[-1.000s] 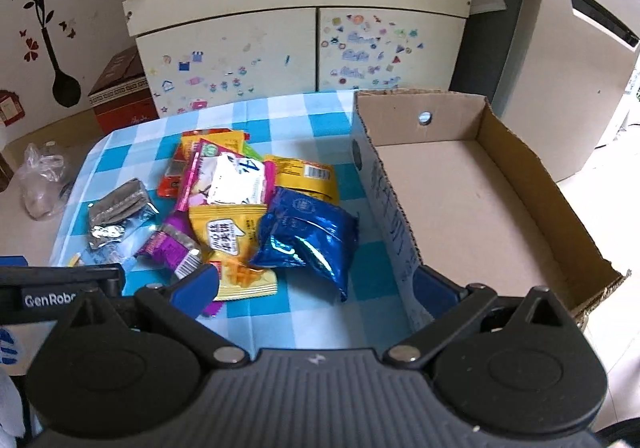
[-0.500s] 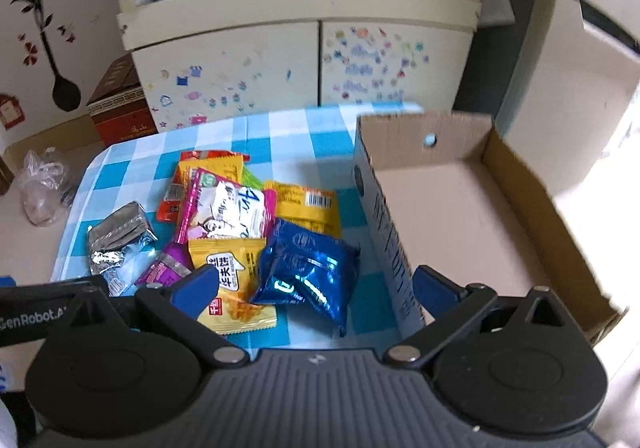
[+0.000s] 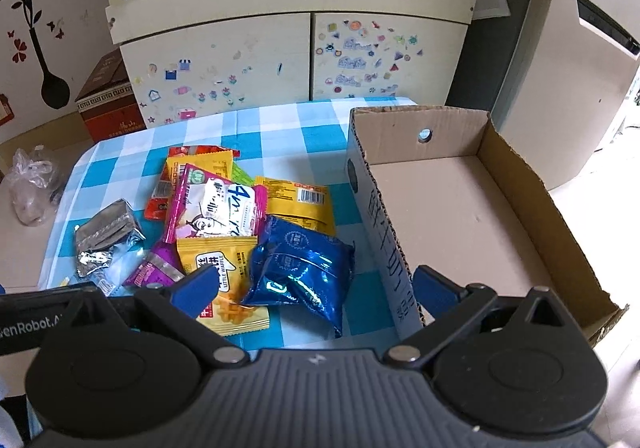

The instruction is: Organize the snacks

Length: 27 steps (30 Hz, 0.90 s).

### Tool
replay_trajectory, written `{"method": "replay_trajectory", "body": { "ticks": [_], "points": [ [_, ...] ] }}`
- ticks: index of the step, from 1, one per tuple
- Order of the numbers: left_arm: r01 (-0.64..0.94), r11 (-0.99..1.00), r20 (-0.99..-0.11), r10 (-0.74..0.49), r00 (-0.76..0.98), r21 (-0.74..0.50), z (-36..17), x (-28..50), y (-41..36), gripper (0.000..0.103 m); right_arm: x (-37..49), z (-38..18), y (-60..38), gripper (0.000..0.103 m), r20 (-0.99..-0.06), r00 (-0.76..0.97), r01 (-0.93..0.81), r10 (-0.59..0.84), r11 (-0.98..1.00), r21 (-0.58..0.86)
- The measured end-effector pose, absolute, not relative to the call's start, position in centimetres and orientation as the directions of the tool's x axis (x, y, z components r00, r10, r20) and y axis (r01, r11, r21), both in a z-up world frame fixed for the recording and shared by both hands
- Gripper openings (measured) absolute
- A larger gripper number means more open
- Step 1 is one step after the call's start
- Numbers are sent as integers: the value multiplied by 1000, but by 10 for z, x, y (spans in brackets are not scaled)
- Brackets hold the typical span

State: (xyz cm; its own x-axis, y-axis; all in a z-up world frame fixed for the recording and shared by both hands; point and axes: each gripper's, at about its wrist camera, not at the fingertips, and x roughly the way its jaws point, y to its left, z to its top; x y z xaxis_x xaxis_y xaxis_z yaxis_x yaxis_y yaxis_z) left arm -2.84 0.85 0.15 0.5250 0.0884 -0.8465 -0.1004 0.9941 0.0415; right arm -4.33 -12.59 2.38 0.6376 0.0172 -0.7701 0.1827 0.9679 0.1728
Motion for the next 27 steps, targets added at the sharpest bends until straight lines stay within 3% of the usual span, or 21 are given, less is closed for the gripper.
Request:
{"method": "replay_trajectory", "body": {
  "ticks": [6,27],
  "points": [
    [-89,990,-827,139,544,109,3,-31,3,103,-43,23,-122,102,-770,638,177,-4,974,142],
    [-99,989,-836,147,529,111,0,-30,4,103,-43,22,-119,102,-768,640,175,-14,976,128]
  ]
}}
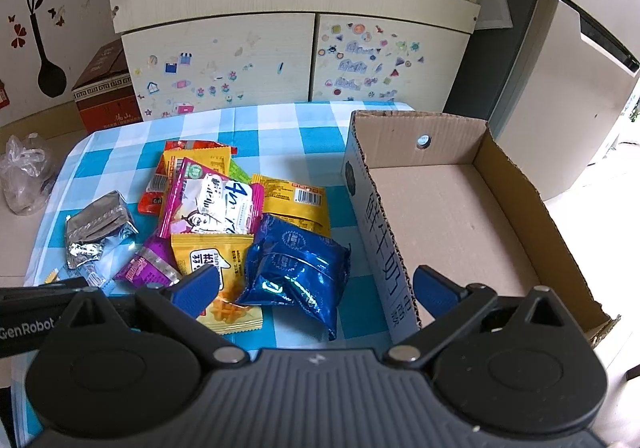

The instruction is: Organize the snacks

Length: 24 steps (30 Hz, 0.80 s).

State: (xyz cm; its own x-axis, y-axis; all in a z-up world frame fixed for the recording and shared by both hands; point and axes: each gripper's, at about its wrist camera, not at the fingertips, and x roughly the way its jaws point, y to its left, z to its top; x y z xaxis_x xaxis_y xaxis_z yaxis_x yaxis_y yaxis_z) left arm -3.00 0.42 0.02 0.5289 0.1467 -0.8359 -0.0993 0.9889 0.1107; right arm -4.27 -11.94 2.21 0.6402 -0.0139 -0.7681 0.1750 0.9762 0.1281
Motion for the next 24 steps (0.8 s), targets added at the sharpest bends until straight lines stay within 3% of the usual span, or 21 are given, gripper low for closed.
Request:
{"method": "replay_trajectory", "body": {
  "ticks": [24],
  "points": [
    [-104,987,-832,160,531,123,0,-30,3,103,-42,21,-118,102,-767,642,173,-12,976,130]
  ]
}}
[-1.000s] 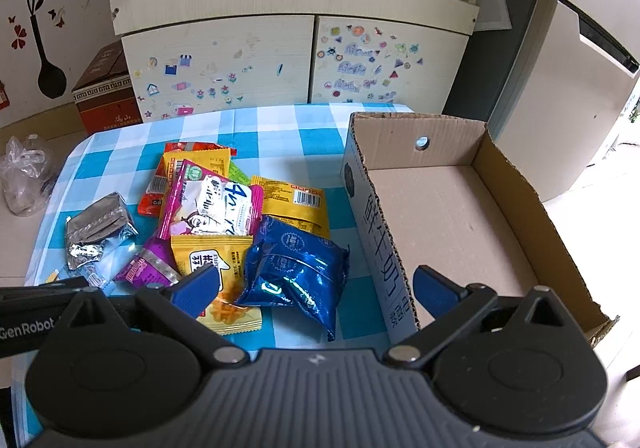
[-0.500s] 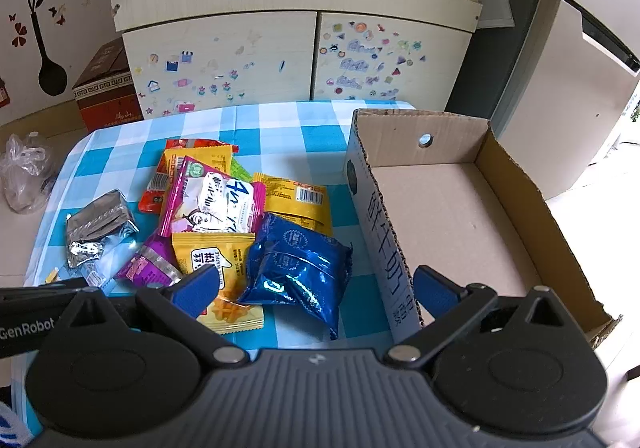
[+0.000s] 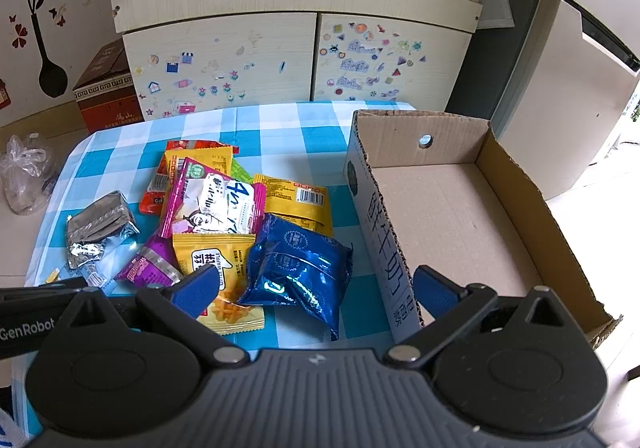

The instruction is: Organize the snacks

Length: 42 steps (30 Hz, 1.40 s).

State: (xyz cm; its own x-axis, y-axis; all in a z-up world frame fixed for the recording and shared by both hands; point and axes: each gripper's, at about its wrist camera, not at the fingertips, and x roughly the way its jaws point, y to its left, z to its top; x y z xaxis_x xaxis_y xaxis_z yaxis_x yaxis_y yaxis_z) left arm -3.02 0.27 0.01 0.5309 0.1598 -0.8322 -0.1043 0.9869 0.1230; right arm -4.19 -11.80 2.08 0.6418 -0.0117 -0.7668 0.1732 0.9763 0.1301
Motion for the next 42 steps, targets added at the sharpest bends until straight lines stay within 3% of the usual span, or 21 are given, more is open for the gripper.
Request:
{"method": "replay_trajectory", "body": {
  "ticks": [18,29,33,42],
  "points": [
    [-108,989,-836,143,530,102,2,-32,6,103,-44,22,-119,102,-752,659,155,7,977,145],
    [-134,991,-828,77,555,2,18,-29,31,103,-61,38,-154,102,-638,754,73,160,944,322],
    [-127,990,-862,10,507,-64,16,-23,44,103,-70,41,-172,102,-594,780,59,197,922,383],
    [-134,987,-866,-12,499,-91,28,-6,79,103,-81,34,-193,102,-511,789,-15,342,841,540]
  ]
}}
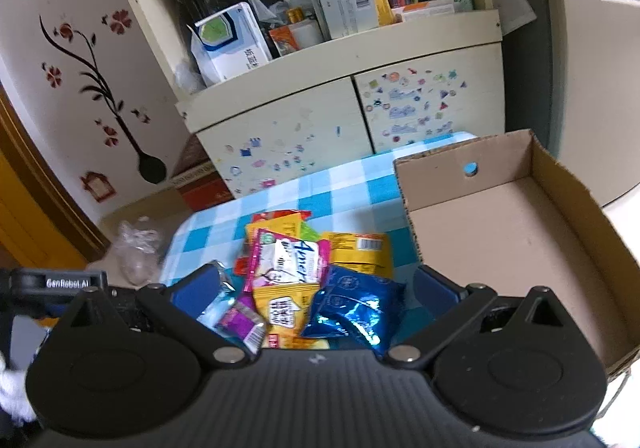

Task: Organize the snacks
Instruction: 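Lower the right tool onto the yellow waffle packet while the left tool approaches the light-blue wafer packet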

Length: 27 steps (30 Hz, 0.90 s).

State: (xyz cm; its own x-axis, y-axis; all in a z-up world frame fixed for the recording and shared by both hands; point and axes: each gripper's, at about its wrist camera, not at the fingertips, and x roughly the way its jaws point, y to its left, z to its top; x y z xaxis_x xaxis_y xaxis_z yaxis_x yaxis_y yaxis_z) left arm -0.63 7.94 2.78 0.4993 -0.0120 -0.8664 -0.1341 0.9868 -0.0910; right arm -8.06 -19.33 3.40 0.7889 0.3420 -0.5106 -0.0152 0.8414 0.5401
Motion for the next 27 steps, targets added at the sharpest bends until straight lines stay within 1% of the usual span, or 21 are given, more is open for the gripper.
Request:
{"method": "replay_trajectory", "body": {
  "ticks": [3,6,10,12,16,18,19,22,24,27],
  "points": [
    [-153,985,-841,19,541,-76,25,-5,89,103,-79,27,-192,102,-502,772,-31,390,812,583],
    [-174,983,-833,50,551,-56,15,-4,89,103,-78,22,-183,102,-505,757,-54,414,811,583],
    [-124,992,-854,42,518,-26,-6,2,79,103,-76,17,-173,102,-507,739,-82,444,806,587],
    [-125,992,-865,48,499,-17,-18,2,78,103,-75,11,-171,102,-508,729,-84,459,797,599],
    [-126,991,-889,12,458,-51,-39,6,77,102,-70,0,-171,102,-516,706,-64,486,769,636],
    [-94,995,-886,29,463,-17,-43,7,70,102,-68,-5,-169,100,-510,694,-68,508,752,656],
    [-74,997,-883,35,469,0,-45,7,67,102,-68,-7,-168,97,-512,689,-73,513,752,655],
    [-27,1000,-883,26,469,15,-52,7,61,102,-63,-18,-162,95,-532,672,-62,515,755,652],
    [-28,999,-888,37,458,27,-58,9,60,102,-59,-26,-160,92,-534,656,-50,533,737,674],
    [-60,998,-892,34,450,8,-64,13,65,102,-53,-34,-156,91,-535,645,-37,546,721,691]
  ]
}}
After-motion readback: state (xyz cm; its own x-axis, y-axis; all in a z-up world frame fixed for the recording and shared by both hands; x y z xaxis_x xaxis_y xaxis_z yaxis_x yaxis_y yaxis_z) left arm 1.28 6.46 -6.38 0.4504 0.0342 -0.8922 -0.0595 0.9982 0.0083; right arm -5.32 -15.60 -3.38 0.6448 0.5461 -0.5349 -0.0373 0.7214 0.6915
